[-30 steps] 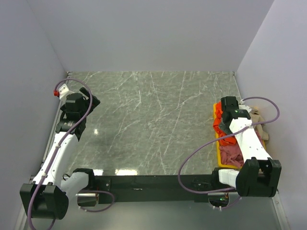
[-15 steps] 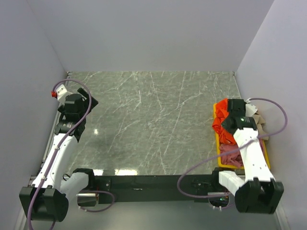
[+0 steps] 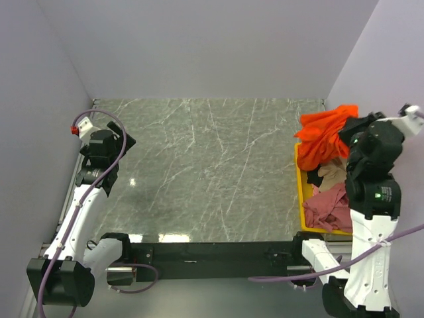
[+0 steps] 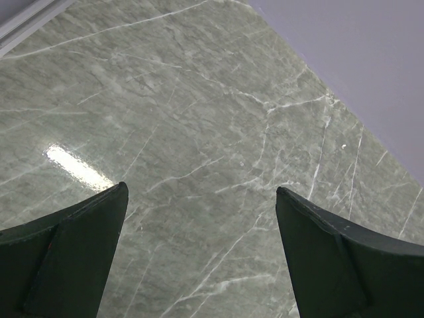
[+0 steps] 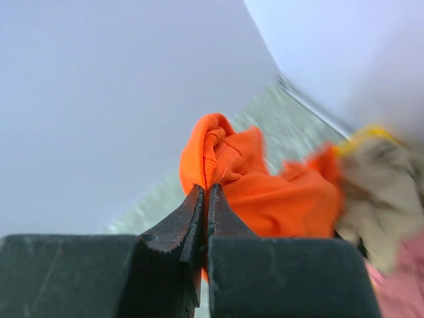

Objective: Fold and stack the t-shirts
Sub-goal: Move the tshirt to the center of the board

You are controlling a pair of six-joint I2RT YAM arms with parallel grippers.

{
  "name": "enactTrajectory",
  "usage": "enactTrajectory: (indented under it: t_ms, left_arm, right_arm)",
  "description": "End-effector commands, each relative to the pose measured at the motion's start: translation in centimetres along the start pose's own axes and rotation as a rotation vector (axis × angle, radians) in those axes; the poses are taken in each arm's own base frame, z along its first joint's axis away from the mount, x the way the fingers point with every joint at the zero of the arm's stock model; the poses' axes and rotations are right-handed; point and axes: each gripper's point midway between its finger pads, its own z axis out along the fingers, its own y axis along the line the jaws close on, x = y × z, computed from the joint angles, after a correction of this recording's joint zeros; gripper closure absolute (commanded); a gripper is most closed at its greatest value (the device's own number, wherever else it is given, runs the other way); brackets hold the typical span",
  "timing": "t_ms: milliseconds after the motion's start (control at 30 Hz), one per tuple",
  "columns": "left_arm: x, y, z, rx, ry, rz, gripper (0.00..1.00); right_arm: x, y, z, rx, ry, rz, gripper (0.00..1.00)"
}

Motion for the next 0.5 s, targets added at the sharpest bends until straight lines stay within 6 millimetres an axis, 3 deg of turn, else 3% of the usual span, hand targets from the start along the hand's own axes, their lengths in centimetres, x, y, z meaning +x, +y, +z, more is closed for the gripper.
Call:
enactTrajectory:
  t_ms: [0,33,67,133,200,233,267,300,333,367,400,433,467]
  left_arm:
    - [-0.9,-0.3,-0.3,0.017,-0.033,-0.003,0.01]
    - [-0.9,-0.2,-0.3,0.016,-0.034,-0.004,0.01]
    - [-1.0,-0.3,-0.4,0.018,-0.039,-0.007,0.01]
    - [-0.9,-0.4,-0.5,0.031,-0.038,-0.011,0.01]
    - [-0.8,-0.7,-0.6,0.053,-0.033,-0.013,0.01]
    - [-0.7,-0.9,-0.7,0.063,-0.029,-0.011,0.01]
    - [-0.8,-1.1,-0.7,0.072,-0.027,-0.015,0.01]
    - [-0.9,-1.2,-0.8,0.076,-0.029,-0.019,0.01]
    - [-1.0,-1.2,-0.9,0.077,-0.03,-0.023,0.01]
    - [-1.1,-1.2,-0.9,0.076,-0.034,-0.03,0.01]
    - [-1.3,-1.4,-1.1,0.079,-0.037,-0.039,0.01]
    - [-1.4,-1.5,-1.3,0.08,-0.036,-0.071,0.01]
    - [-1.3,-1.7,-1.4,0.086,-0.028,-0.097,0.01]
  right_arm:
    - [-6.1,4.5,-0.9,-0.144,-0.135,0.036,1.0]
    - [-6.1,6.0,-0.3,-0.193,-0.11,0.027,1.0]
    - [-8.1,7.6,-1.4,-0.251,-0.142,0.04,1.0]
    - [-7.9,10.5,-0.5,-0.35,-0.092,0.011,1.0]
    - [-9.3,12.9,-0.8,-0.43,-0.101,-0.011,1.0]
    - [-8.2,14.0,1.2,-0.446,-0.049,-0.032,1.0]
    - [-9.3,16.1,0.1,-0.518,-0.057,-0.037,1.0]
    - [-9.3,17.2,0.3,-0.552,-0.05,-0.055,1.0]
    - [-8.8,20.1,0.1,-0.631,-0.027,-0.059,1.0]
    - [-8.9,21.5,-0.1,-0.664,-0.039,-0.085,1.0]
    - [-7.5,23.6,1.0,-0.688,-0.016,-0.104,1.0]
    - [-7.2,25.1,0.7,-0.72,-0.02,-0.114,1.0]
    - [-7.5,28.2,-1.5,-0.824,-0.047,-0.11,1.0]
